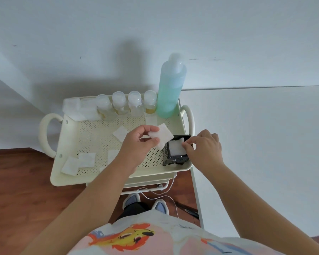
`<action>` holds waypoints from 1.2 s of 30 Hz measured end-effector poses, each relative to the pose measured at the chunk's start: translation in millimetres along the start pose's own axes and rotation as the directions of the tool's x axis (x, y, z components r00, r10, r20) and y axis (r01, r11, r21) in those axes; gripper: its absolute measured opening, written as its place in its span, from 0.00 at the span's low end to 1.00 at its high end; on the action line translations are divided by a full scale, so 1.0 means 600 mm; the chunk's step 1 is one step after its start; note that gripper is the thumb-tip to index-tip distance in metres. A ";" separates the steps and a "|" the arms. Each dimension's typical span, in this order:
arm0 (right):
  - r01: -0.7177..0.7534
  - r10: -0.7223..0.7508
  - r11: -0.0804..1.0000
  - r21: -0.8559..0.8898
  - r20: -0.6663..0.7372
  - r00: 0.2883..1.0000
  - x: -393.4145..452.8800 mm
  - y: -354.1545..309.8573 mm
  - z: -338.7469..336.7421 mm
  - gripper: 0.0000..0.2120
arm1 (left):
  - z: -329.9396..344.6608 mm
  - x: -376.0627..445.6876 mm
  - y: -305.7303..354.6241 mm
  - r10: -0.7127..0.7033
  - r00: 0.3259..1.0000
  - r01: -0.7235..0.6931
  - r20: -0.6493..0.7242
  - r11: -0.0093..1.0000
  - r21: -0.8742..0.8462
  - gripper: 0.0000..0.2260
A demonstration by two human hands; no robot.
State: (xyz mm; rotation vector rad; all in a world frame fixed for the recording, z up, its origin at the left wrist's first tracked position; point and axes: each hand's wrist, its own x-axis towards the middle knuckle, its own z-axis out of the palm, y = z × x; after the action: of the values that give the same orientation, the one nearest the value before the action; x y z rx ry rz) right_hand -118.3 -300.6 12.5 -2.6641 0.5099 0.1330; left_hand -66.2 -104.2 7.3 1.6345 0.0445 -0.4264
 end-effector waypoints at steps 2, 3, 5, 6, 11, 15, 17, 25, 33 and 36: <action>0.014 -0.016 0.999 -0.030 -0.037 0.999 -0.002 -0.002 0.002 0.09 | 0.002 0.001 0.000 0.002 1.000 -0.002 0.020 1.000 -0.015 0.14; 0.019 -0.021 0.999 -0.049 -0.037 0.999 -0.002 -0.003 0.003 0.09 | 0.003 0.002 0.000 0.003 1.000 -0.002 0.029 1.000 -0.023 0.14; 0.038 -0.040 0.993 -0.112 -0.011 0.999 -0.003 -0.007 0.003 0.09 | 0.006 0.005 0.002 0.007 0.999 -0.005 0.048 1.000 -0.028 0.14; 0.044 -0.045 0.991 -0.128 -0.002 0.999 -0.002 -0.009 0.003 0.08 | 0.008 0.006 0.003 0.010 0.998 -0.009 0.059 1.000 -0.022 0.14; 0.039 -0.033 0.997 0.062 -0.100 0.994 -0.002 -0.010 -0.012 0.07 | 0.022 0.007 0.008 0.031 0.993 -0.046 0.112 0.990 0.130 0.13; 0.079 -0.061 0.906 0.416 -0.056 0.997 0.000 -0.013 -0.031 0.09 | 0.039 0.007 0.010 0.034 0.985 -0.077 0.172 0.965 0.249 0.12; 0.087 -0.089 0.873 0.479 -0.019 0.996 0.003 -0.013 -0.036 0.05 | 0.047 0.009 0.011 0.036 0.981 -0.094 0.191 0.947 0.308 0.11; 0.115 -0.096 0.950 0.289 -0.079 0.992 0.003 -0.001 -0.014 0.08 | 0.048 0.016 0.023 0.205 0.958 -0.280 0.199 0.819 0.501 0.07; 0.103 -0.107 0.989 0.105 0.033 0.994 0.010 -0.003 0.008 0.12 | 0.030 0.005 0.001 0.296 0.940 -0.341 0.170 0.774 0.534 0.08; 0.164 -0.162 0.986 -0.021 0.070 0.984 0.011 -0.009 0.003 0.14 | 0.013 -0.003 -0.013 0.249 0.959 -0.282 0.134 0.805 0.521 0.07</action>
State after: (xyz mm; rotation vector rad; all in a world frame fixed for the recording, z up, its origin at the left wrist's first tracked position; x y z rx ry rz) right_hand -110.3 -297.4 11.8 -2.7029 0.2684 0.1825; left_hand -72.2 -110.6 0.0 2.1441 -0.3813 -0.2788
